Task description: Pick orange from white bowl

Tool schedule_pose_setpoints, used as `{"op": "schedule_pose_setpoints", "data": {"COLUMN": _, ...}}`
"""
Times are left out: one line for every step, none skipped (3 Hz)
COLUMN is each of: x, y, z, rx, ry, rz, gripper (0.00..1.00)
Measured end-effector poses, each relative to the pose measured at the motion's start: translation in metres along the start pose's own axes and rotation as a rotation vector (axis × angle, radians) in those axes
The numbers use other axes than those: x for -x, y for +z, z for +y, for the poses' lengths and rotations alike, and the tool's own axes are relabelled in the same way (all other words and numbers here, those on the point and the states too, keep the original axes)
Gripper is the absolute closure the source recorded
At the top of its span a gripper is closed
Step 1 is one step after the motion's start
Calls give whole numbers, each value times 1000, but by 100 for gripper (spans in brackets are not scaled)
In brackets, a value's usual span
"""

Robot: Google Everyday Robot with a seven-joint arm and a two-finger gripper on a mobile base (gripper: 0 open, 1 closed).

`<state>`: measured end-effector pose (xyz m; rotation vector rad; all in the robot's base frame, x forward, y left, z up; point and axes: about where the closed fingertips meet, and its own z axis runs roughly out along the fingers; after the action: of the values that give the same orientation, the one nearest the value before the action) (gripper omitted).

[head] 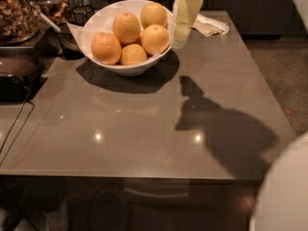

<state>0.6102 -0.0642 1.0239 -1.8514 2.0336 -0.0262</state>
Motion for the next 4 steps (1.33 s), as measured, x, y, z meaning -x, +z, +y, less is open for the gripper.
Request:
{"op": "schedule_pose_setpoints", "data": {"x": 42, "y": 9, "z": -28, "rx": -33, "ry": -84, "rz": -19, "gripper": 0}}
{"op": "schedule_pose_setpoints", "data": {"x": 53, "y": 9, "z": -38, "rx": -69, "ry": -89, "rz": -48, "gripper": 0}}
{"op": "schedule_pose_setpoints", "data": {"x": 60, "y": 16, "z": -51, "rx": -82, "ry": -104, "rz": -76, "gripper": 0}}
{"op": "schedule_pose_setpoints", "data": {"x": 76, "y": 32, "z": -66, "rx": -64, "ry": -151, "rz": -97, "gripper": 0}}
